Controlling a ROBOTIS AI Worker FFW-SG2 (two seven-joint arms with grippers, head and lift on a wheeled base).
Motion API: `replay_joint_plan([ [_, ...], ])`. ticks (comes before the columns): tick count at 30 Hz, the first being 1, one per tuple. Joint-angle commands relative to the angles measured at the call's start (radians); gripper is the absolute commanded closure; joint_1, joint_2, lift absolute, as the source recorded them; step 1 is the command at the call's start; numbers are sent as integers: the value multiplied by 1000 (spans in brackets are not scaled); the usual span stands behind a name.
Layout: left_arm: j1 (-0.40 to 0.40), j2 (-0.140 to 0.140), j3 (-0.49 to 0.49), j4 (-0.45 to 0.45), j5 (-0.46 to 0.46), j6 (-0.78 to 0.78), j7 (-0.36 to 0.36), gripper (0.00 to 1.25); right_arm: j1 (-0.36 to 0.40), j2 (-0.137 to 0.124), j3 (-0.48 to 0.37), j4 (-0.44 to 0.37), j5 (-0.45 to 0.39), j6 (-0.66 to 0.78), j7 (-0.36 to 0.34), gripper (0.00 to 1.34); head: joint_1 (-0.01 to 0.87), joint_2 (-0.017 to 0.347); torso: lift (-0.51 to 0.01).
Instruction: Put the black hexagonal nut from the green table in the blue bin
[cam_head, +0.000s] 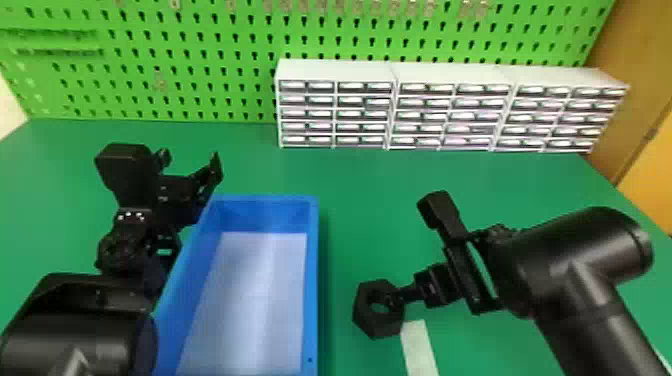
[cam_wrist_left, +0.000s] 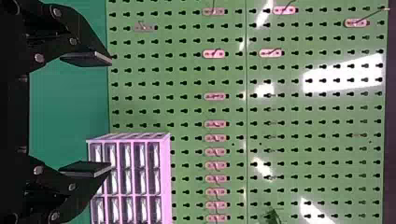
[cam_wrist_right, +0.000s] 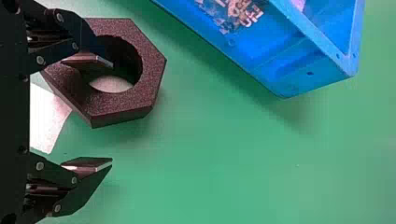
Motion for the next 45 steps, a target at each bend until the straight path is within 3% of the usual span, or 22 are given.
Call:
replay_joint_plan([
  [1, 0, -1, 0, 0, 0, 0, 0, 456, 1, 0, 1, 3, 0, -2, 0, 522, 691, 9, -97],
  [45, 2, -1, -2, 0, 3, 2, 0, 456, 4, -2, 2, 23, -2, -17, 3, 522, 691, 9, -97],
])
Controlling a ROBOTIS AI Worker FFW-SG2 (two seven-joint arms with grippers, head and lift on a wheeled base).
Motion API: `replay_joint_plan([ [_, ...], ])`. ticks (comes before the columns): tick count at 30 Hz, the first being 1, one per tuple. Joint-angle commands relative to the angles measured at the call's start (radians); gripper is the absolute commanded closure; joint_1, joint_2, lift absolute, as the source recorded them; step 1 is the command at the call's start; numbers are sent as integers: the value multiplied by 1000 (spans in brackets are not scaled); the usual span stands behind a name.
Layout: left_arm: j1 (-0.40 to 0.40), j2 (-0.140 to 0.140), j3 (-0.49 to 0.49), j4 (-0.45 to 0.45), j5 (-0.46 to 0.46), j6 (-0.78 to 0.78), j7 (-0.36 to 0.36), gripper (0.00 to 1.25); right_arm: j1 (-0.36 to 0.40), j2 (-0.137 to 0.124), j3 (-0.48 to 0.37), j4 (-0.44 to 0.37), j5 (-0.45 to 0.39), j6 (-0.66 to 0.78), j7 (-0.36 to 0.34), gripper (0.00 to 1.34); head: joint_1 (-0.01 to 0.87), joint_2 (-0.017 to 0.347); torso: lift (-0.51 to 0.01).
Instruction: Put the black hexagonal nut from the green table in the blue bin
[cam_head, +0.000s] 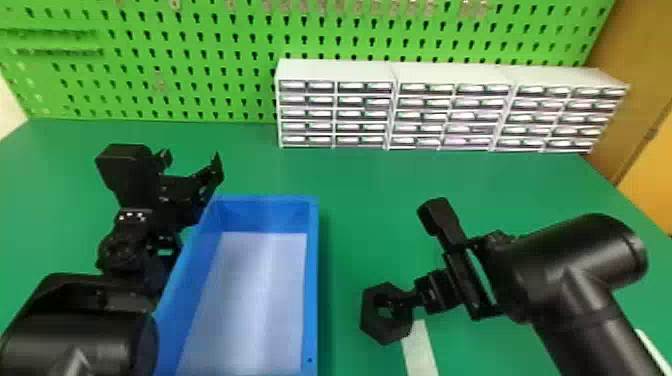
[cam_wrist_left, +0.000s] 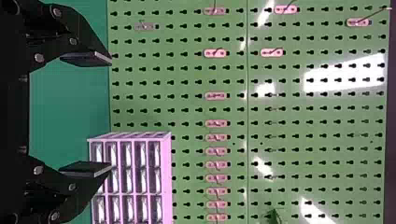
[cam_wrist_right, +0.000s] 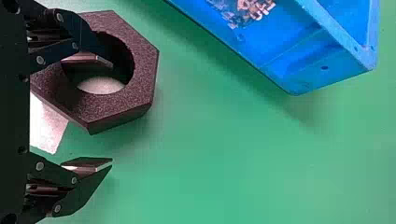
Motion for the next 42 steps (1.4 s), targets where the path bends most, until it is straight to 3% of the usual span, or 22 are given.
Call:
replay_joint_plan([
  [1, 0, 1, 0, -1, 0, 0, 0, 456, -4, -1, 3, -2, 0, 0, 1, 522, 691, 9, -97],
  [42, 2, 0, 0, -1, 6, 1, 0, 456, 7, -4, 11, -2, 26, 1, 1, 522, 691, 9, -97],
])
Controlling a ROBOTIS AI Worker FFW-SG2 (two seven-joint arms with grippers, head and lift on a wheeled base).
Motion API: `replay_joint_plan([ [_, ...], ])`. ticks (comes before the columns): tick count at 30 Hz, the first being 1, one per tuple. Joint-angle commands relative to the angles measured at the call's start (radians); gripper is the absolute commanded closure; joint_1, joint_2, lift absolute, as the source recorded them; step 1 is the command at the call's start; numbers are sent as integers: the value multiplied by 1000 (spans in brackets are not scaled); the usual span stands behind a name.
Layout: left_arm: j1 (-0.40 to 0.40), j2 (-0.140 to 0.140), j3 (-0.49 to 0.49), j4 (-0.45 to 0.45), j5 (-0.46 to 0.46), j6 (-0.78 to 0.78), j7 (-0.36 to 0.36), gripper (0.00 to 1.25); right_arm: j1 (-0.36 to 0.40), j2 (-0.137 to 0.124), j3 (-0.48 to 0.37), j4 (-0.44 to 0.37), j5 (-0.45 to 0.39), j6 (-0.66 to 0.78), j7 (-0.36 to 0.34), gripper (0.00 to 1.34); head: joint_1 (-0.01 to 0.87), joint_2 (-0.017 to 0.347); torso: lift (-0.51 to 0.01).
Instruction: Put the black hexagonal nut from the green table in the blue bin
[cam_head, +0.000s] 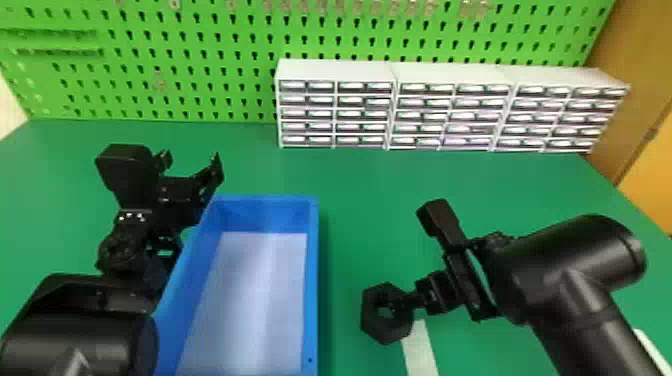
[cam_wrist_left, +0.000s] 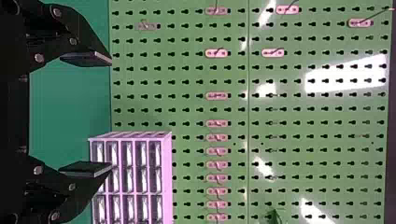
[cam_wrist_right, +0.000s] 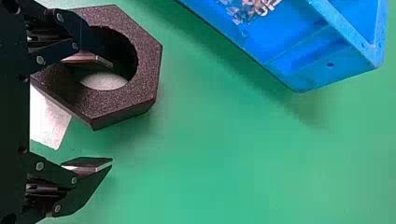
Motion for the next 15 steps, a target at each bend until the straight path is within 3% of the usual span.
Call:
replay_joint_plan([
  [1, 0, 0, 0, -1, 0, 0, 0, 456, 2, 1, 0, 0, 5, -1, 0, 522, 691, 9, -97],
  [15, 0, 0, -2, -1, 0, 1, 0, 456, 4, 1, 0, 3, 11, -1, 0, 522, 691, 9, -97],
])
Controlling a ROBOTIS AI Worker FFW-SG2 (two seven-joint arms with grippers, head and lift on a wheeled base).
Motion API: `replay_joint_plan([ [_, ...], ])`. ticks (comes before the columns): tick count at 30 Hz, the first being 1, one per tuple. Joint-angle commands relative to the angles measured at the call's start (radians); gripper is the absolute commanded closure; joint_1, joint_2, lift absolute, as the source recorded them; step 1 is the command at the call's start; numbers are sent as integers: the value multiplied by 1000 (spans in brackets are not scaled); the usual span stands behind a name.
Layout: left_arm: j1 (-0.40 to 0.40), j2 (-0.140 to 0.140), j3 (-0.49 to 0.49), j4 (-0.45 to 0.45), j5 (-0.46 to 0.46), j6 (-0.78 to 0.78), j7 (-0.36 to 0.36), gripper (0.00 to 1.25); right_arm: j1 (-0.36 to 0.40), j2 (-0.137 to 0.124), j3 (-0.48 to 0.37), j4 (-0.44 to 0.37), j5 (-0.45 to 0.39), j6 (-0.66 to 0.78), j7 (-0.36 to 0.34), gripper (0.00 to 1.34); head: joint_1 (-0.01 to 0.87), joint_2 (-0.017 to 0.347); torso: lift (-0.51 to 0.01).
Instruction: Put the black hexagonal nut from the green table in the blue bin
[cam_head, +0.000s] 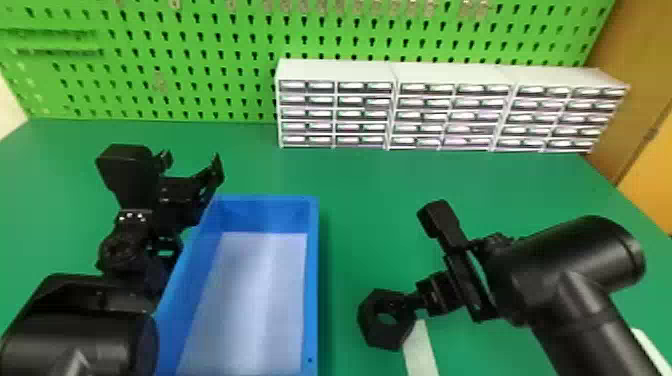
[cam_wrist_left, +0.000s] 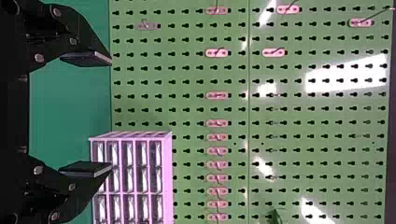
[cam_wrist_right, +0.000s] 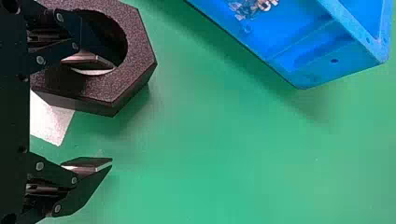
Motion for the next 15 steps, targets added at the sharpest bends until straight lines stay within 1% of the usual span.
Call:
replay_joint_plan([
  [1, 0, 0, 0, -1, 0, 0, 0, 456, 1, 0, 0, 0, 0, 0, 0, 522, 691, 9, -97],
  [15, -2, 0, 0, -1, 0, 0, 0, 456, -1, -1, 3, 8, 0, -1, 0, 522, 691, 9, -97],
])
